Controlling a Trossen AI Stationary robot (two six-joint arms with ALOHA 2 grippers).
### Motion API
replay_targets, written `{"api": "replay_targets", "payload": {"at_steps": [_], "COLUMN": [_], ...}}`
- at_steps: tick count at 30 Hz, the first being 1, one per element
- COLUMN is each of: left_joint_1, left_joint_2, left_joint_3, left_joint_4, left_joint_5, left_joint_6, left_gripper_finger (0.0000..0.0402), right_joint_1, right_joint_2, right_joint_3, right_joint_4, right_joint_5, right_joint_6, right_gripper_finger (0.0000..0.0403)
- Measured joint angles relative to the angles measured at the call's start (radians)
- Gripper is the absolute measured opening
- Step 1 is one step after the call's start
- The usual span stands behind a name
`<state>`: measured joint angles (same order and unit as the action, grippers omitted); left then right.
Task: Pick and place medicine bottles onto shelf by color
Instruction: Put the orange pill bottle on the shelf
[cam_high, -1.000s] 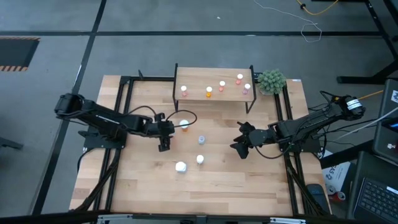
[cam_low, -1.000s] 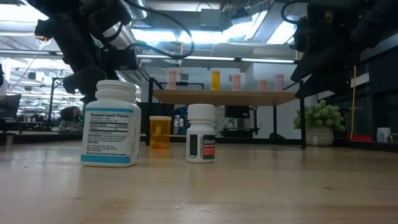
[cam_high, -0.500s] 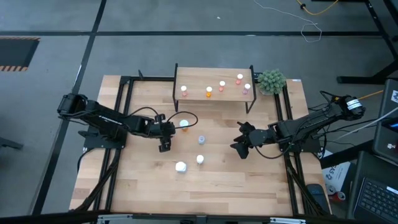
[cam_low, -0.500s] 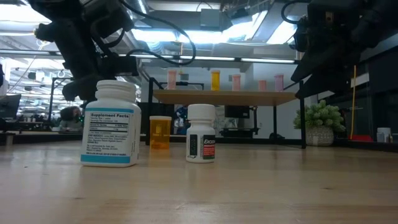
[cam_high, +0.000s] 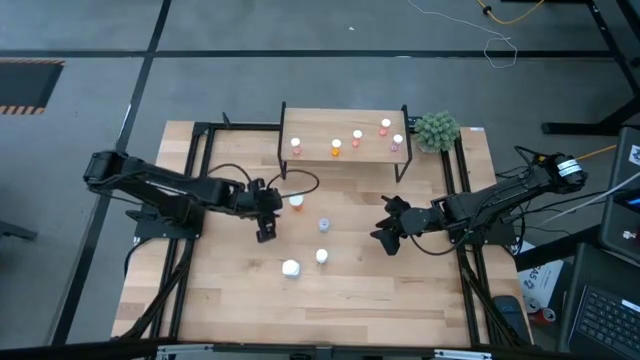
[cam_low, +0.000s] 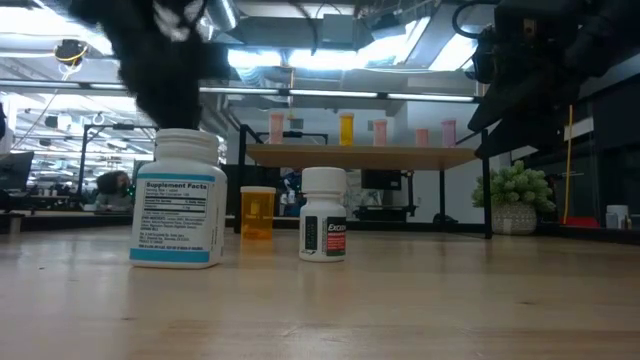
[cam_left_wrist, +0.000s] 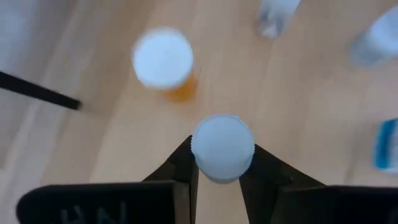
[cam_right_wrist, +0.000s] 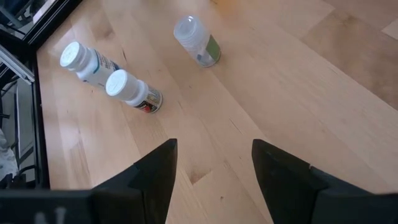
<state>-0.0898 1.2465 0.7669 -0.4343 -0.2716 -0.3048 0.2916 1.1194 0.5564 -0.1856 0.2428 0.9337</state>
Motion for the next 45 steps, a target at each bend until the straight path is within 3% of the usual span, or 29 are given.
{"api": "replay_targets", "payload": {"at_steps": [5, 15, 22, 29, 37, 45], "left_joint_1": [0.038, 0.230, 0.409, 0.593, 0.693, 0.700], "left_joint_2": [-0.030, -0.028, 0.065, 0.267, 0.474, 0.556], "left_joint_3": [0.171, 0.516, 0.685, 0.793, 0.870, 0.872], "left_joint_4": [-0.122, -0.101, -0.101, -0.117, -0.120, -0.151], "left_joint_5": [-0.007, -0.007, 0.030, 0.238, 0.339, 0.338], "left_joint_6": [0.036, 0.215, 0.302, 0.290, 0.280, 0.280], "left_gripper_finger": [0.0073, 0.0073, 0.0073, 0.0073, 0.0073, 0.0073], "right_joint_1": [0.000, 0.000, 0.000, 0.000, 0.000, 0.000], "right_joint_2": [0.000, 0.000, 0.000, 0.000, 0.000, 0.000], "right_joint_3": [0.000, 0.000, 0.000, 0.000, 0.000, 0.000], "right_joint_4": [-0.002, -0.005, -0.006, -0.003, -0.003, -0.005], "right_joint_5": [0.000, 0.000, 0.000, 0.000, 0.000, 0.000], "right_joint_6": [-0.004, -0.027, -0.031, -0.052, -0.066, -0.079], "right_gripper_finger": [0.0210, 0.0210, 0.0210, 0.0210, 0.0210, 0.0210]}}
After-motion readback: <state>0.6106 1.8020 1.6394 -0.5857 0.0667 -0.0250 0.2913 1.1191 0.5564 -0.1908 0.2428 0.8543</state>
